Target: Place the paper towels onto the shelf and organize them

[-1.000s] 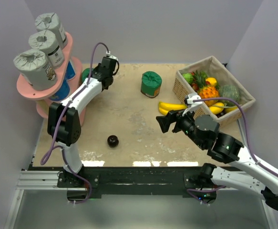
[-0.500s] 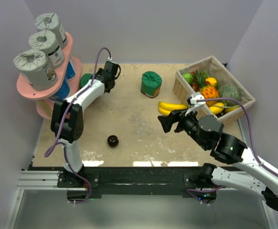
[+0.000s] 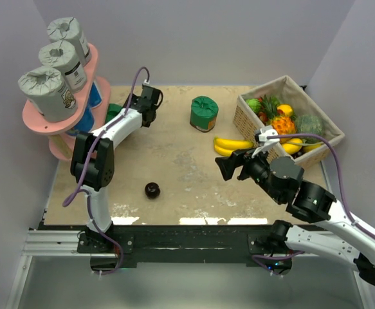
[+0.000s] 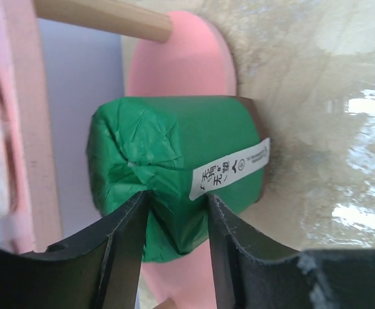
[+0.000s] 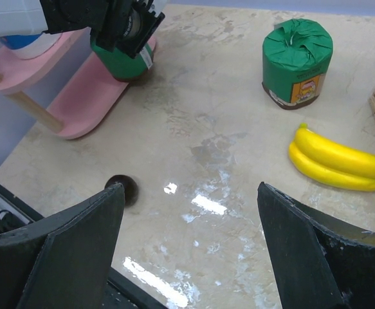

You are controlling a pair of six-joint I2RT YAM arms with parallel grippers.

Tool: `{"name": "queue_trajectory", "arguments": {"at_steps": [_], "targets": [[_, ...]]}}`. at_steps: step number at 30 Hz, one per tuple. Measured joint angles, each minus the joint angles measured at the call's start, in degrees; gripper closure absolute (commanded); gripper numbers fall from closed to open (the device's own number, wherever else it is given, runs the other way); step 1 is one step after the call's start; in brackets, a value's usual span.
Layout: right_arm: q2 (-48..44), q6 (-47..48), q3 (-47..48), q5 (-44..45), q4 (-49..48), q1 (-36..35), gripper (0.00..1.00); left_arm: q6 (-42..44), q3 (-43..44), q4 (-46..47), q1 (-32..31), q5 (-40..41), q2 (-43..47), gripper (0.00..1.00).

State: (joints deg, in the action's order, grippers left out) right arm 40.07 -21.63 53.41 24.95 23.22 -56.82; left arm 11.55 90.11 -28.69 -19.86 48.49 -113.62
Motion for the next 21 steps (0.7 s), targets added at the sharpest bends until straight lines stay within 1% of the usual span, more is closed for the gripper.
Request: {"name": "queue_trajectory", "arguments": {"at_steps": [6, 15, 21], "targets": [[-0.9, 0.0, 0.0, 0.1, 0.4, 0.0, 0.12, 0.6, -0.3, 1.1, 0.2, 4.7, 0.0, 0.5], [-2.6, 0.0, 0.0, 1.1, 2.2, 0.0, 0.12, 1.5, -1.9, 1.6, 0.4, 9.1, 0.0, 0.53], [-2.7, -0.1, 0.0, 1.1, 2.9, 0.0, 0.12, 0.7, -1.9, 1.0, 0.6, 10.2, 0.0, 0.53]]}}
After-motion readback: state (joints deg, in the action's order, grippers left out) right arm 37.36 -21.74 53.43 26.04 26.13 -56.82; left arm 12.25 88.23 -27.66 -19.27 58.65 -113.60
